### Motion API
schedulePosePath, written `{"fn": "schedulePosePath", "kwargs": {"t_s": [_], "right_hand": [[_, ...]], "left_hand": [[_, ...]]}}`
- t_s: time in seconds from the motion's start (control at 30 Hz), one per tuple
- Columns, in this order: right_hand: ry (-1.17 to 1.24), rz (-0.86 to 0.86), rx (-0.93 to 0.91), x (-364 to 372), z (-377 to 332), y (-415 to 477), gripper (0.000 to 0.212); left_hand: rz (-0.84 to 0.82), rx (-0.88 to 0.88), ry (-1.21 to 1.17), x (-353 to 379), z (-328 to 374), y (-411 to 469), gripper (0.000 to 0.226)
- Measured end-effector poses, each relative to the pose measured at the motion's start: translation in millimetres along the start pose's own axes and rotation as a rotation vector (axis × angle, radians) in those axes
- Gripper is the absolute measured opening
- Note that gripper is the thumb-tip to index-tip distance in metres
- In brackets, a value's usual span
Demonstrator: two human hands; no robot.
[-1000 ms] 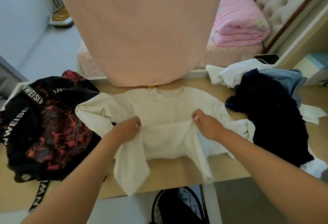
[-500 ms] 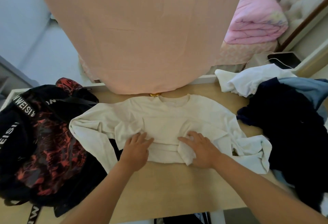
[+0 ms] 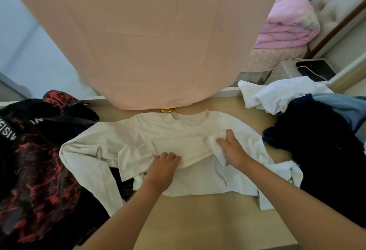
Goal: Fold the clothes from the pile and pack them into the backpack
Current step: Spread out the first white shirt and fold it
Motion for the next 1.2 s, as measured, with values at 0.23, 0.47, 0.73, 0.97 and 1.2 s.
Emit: {"fn": "schedulePosePath", "kwargs": {"t_s": [0.23, 0.47, 0.73, 0.97, 1.2], "right_hand": [[-0.255, 0.073, -0.002, -25, -19, 31, 0.066], [-0.172, 0.455, 0.097, -75, -14, 45, 0.074], [-0.299, 0.331, 0.34, -60, 67, -17, 0.04], [-0.279, 0.396, 0.416, -34, 88, -58, 0.04], [-0.639, 0.518, 0.31, -78, 68, -78, 0.023]], "left_hand": [[0.213, -0.249, -0.076, -92, -31, 48, 0.044], [0.471, -0.142, 0.162, -133, -21, 79, 0.051], [-0.091, 0.066, -0.108, 25, 28, 28, 0.067], [-0.081, 0.181, -0.008, 44, 50, -8, 0.064], [0.095, 0.273, -0.176, 36, 53, -25, 0.02]]}}
Point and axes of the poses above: each hand's wrist, its own y-axis towards the middle knuckle, its own x-axis out of the palm, z = x × y, the point moved 5 cm from there along y, towards the middle knuckle, and after that the axes turned 10 degrees about -z, right-handed, at the moved point
